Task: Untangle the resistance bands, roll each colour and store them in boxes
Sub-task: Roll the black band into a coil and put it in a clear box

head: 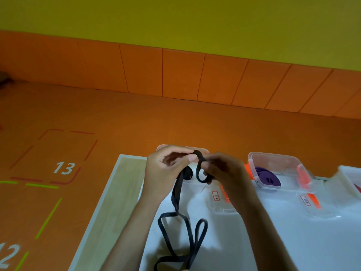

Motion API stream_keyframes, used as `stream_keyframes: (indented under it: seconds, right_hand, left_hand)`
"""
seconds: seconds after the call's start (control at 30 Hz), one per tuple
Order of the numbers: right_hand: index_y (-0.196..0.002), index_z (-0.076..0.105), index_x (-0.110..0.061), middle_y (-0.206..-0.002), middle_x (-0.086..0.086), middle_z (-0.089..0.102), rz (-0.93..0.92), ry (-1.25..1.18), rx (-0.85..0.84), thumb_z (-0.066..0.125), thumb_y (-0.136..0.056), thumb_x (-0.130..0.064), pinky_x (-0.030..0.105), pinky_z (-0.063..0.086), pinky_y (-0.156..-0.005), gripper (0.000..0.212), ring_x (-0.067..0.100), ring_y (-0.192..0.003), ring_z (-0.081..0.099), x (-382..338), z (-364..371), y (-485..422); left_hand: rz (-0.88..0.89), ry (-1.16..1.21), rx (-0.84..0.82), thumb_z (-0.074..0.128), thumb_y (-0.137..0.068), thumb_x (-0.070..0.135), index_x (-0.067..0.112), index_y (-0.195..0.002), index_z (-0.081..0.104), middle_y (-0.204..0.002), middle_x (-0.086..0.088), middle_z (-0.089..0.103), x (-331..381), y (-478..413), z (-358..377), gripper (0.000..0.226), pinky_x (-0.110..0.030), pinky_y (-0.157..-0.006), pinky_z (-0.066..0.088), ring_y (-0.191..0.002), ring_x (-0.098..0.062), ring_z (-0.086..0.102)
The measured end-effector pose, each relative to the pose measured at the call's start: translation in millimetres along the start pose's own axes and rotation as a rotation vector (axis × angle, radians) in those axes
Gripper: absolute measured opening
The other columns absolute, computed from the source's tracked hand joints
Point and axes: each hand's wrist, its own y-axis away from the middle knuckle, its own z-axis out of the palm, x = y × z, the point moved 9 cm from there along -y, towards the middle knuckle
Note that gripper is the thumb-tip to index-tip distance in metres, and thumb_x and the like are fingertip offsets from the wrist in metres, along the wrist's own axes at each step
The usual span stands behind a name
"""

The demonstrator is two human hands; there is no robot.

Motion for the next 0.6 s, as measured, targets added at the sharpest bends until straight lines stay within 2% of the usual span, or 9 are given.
stream_keyframes:
  seconds: [0.1, 0.23, 0.33, 0.43, 0.47, 0.53, 0.6]
  right_hand:
    - [-0.106, 0.075, -0.01, -0.088, 0.004, 0.078, 0.029, -0.129, 0.053, 0.073, -0.088, -0.019, 0.024, 0.061, -0.065, 0.02, 0.019, -0.079, 0.077, 6.9, -4.9, -1.5]
    - [-0.11, 0.073, -0.002, -0.106, 0.014, 0.078, 0.06, -0.16, 0.059, 0.073, -0.089, -0.019, 0.034, 0.066, -0.072, 0.027, 0.033, -0.097, 0.078, 18.9, -9.2, -3.8]
    - [-0.105, 0.074, -0.006, -0.103, 0.013, 0.079, 0.126, -0.19, 0.083, 0.074, -0.088, -0.02, 0.034, 0.066, -0.071, 0.021, 0.032, -0.095, 0.079, 29.9, -5.9, -1.2]
    - [-0.098, 0.078, -0.032, -0.095, 0.003, 0.081, 0.134, -0.045, 0.082, 0.077, -0.087, -0.029, 0.027, 0.064, -0.068, 0.013, 0.022, -0.09, 0.08, 32.0, -3.2, -1.5]
    - [-0.099, 0.078, -0.037, -0.094, 0.002, 0.081, 0.142, 0.003, 0.07, 0.077, -0.086, -0.033, 0.026, 0.064, -0.068, 0.013, 0.02, -0.09, 0.079, 34.3, -3.9, -1.1]
    - [-0.103, 0.078, -0.032, -0.094, 0.006, 0.081, 0.212, -0.052, 0.077, 0.074, -0.088, -0.04, 0.027, 0.063, -0.07, 0.018, 0.022, -0.093, 0.079, 44.3, -7.9, 2.7]
    - [-0.109, 0.078, -0.023, -0.094, 0.009, 0.079, 0.33, -0.237, 0.106, 0.07, -0.091, -0.049, 0.027, 0.061, -0.067, 0.032, 0.025, -0.092, 0.077, 57.3, -11.6, 8.2]
  left_hand:
    - [-0.023, 0.001, 0.005, 0.088, -0.086, 0.012, 0.025, -0.092, 0.082, -0.095, 0.005, 0.08, -8.9, 2.6, 7.1, 0.015, -0.021, -0.079, 0.059, -0.097, -0.016, 0.076]
    - [-0.071, -0.037, -0.032, 0.089, -0.085, 0.014, 0.021, -0.097, 0.08, -0.094, 0.009, 0.08, -25.3, 4.4, 10.7, 0.017, -0.028, -0.079, 0.063, -0.089, -0.011, 0.077]
    - [-0.108, -0.056, -0.046, 0.09, -0.083, 0.013, 0.024, -0.095, 0.078, -0.092, 0.011, 0.079, -33.0, 4.0, 11.4, 0.02, -0.02, -0.076, 0.06, -0.089, -0.009, 0.077]
    - [-0.09, -0.045, 0.004, 0.09, -0.083, 0.011, 0.025, -0.089, 0.079, -0.088, 0.009, 0.079, -35.8, 1.9, 4.2, 0.019, -0.014, -0.074, 0.056, -0.086, -0.008, 0.076]
    - [-0.09, -0.034, 0.031, 0.09, -0.083, 0.011, 0.025, -0.088, 0.08, -0.089, 0.007, 0.08, -37.5, 1.7, 0.1, 0.018, -0.014, -0.074, 0.055, -0.086, -0.009, 0.076]
    - [-0.103, 0.009, 0.088, 0.09, -0.083, 0.011, 0.021, -0.087, 0.08, -0.091, 0.001, 0.08, -42.2, 1.8, -8.7, 0.015, -0.017, -0.076, 0.056, -0.088, -0.012, 0.076]
    - [-0.115, 0.02, 0.122, 0.09, -0.083, 0.011, 0.015, -0.085, 0.078, -0.091, -0.002, 0.08, -46.8, 0.7, -17.4, 0.013, -0.02, -0.077, 0.058, -0.088, -0.015, 0.076]
